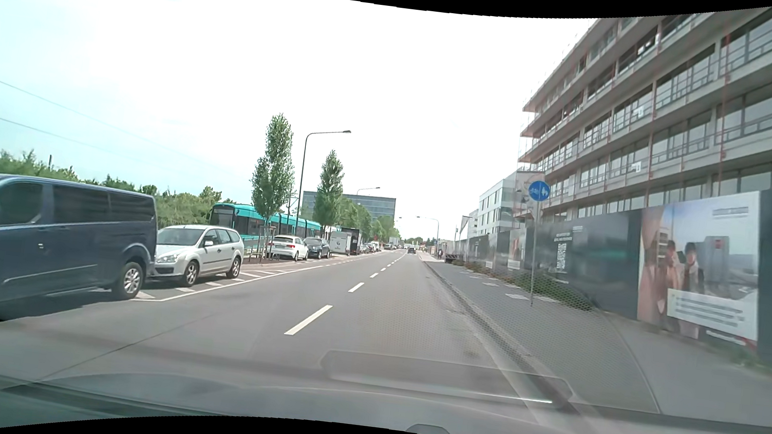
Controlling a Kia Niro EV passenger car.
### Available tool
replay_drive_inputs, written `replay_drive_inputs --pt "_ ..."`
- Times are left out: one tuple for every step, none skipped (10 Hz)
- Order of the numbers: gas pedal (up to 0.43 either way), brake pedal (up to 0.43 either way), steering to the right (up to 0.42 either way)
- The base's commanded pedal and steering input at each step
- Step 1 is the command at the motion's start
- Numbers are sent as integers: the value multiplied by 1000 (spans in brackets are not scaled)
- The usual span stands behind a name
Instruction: Follow the waypoints while adhering to traffic rules and regulations
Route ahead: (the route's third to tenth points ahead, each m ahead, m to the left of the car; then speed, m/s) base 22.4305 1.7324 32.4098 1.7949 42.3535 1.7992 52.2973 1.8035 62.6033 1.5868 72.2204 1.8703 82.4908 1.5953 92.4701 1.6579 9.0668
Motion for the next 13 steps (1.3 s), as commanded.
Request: replay_drive_inputs --pt "209 0 -4" --pt "177 0 -4" --pt "157 0 -4" --pt "150 0 -4" --pt "138 0 -4" --pt "138 0 -5" --pt "138 0 -8" --pt "138 0 -11" --pt "130 0 -11" --pt "130 0 -11" --pt "118 0 -11" --pt "110 0 -10" --pt "98 0 -9"
